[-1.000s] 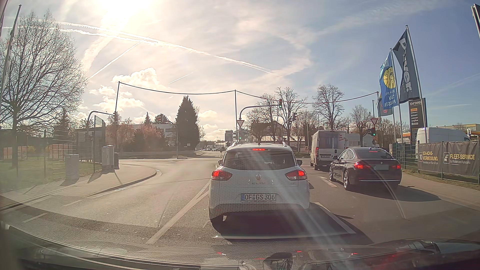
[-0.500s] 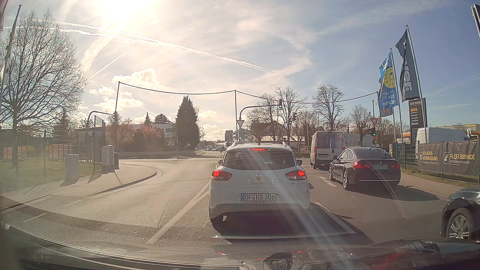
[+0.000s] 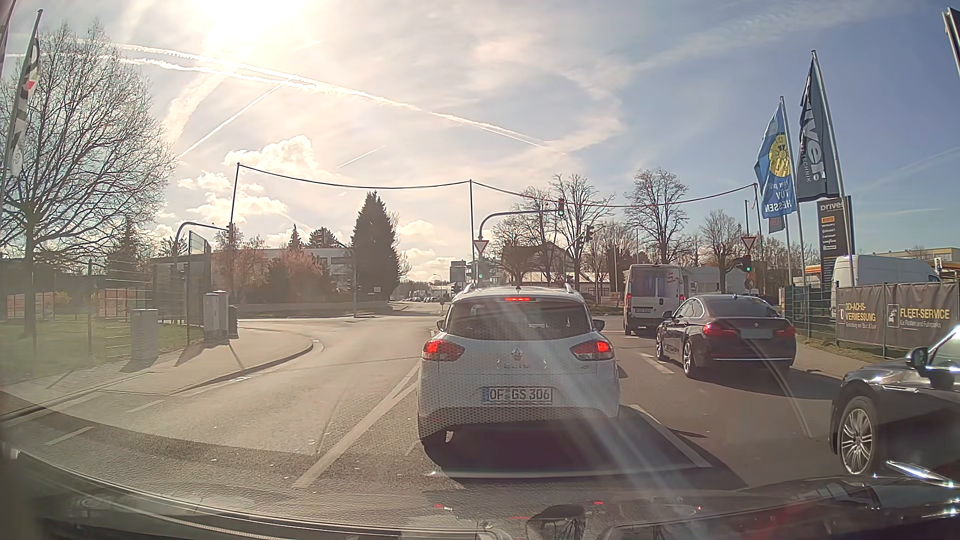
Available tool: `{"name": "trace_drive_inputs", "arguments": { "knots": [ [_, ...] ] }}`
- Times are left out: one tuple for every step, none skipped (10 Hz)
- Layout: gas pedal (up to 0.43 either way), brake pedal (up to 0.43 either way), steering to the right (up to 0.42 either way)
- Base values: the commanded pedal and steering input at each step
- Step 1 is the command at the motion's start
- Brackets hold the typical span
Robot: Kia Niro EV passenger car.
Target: Follow the waypoints while adhering to traffic rules and regulations
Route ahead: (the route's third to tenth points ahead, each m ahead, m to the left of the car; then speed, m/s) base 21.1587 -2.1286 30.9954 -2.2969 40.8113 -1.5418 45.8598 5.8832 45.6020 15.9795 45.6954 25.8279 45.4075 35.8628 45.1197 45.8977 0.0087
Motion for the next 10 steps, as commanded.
{"name": "trace_drive_inputs", "arguments": {
  "knots": [
    [0.000,0.085,0.009],
    [0.000,0.049,0.009],
    [0.000,0.043,0.009],
    [0.000,0.043,0.009],
    [0.000,0.049,0.009],
    [0.000,0.073,0.009],
    [0.000,0.079,0.009],
    [0.000,0.085,0.009],
    [0.000,0.085,0.009],
    [0.000,0.085,0.009]
  ]
}}
